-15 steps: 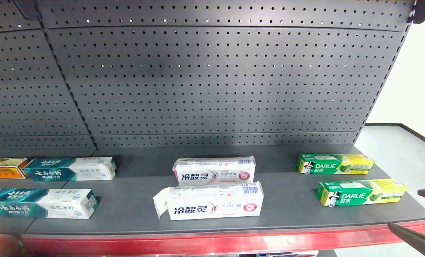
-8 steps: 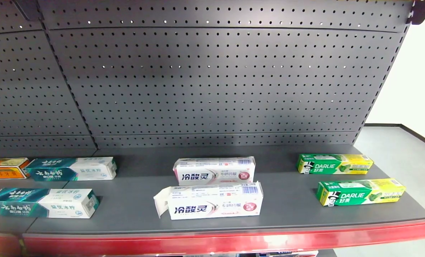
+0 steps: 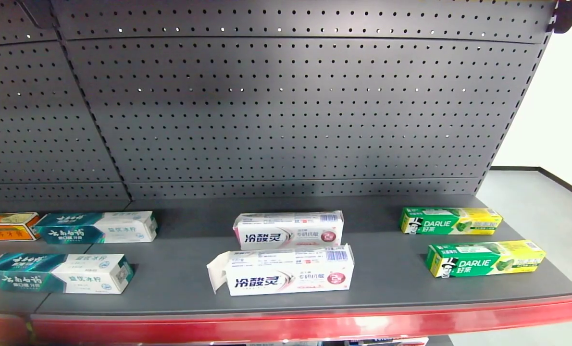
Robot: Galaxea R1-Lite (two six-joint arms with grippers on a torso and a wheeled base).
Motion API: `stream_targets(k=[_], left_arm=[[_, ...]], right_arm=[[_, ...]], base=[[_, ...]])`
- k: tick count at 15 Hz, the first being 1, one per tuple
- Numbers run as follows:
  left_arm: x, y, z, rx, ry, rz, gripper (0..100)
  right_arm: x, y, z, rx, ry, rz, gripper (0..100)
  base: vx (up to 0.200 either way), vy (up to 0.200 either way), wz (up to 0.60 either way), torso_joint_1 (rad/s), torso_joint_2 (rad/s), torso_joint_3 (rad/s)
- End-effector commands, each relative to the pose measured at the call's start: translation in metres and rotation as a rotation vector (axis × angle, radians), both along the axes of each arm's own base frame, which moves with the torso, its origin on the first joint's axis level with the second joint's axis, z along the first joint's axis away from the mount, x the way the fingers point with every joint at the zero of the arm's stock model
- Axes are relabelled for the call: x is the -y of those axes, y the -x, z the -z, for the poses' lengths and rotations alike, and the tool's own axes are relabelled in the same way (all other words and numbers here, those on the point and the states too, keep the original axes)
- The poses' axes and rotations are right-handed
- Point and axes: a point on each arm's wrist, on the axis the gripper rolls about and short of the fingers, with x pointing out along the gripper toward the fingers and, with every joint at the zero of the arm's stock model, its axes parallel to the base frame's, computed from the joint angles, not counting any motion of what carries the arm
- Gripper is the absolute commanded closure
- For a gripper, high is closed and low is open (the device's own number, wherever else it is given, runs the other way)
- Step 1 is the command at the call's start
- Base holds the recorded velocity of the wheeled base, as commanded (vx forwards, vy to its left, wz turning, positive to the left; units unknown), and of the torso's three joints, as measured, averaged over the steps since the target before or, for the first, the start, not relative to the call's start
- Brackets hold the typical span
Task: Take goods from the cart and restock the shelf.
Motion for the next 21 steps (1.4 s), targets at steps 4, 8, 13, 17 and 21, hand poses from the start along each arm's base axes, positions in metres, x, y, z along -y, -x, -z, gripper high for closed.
stream_targets(k=[4, 8, 13, 17, 21], left_arm=[[0.0016, 0.0014, 0.0035, 0.064, 0.029, 0.137, 0], [0.0046, 0.0001, 0.0073, 0.049, -0.030, 0.271, 0], [0.0036, 0.0000, 0.0074, 0.054, 0.001, 0.229, 0], [0.0032, -0.0001, 0.0078, 0.051, -0.008, 0.209, 0], [0.0016, 0.0000, 0.0077, 0.055, 0.005, 0.135, 0]], right_arm=[[-0.0001, 0.0005, 0.0012, 0.004, 0.003, -0.006, 0], [-0.0001, 0.0005, 0.0012, 0.004, 0.003, -0.006, 0], [-0.0001, 0.0005, 0.0012, 0.004, 0.003, -0.006, 0], [-0.0001, 0.0005, 0.0012, 0.004, 0.003, -0.004, 0], [-0.0001, 0.0005, 0.0012, 0.004, 0.003, -0.006, 0]], base=[[0.000, 0.000, 0.00, 0.000, 0.00, 0.000], [0.000, 0.000, 0.00, 0.000, 0.00, 0.000], [0.000, 0.000, 0.00, 0.000, 0.00, 0.000], [0.000, 0.000, 0.00, 0.000, 0.00, 0.000], [0.000, 0.000, 0.00, 0.000, 0.00, 0.000]])
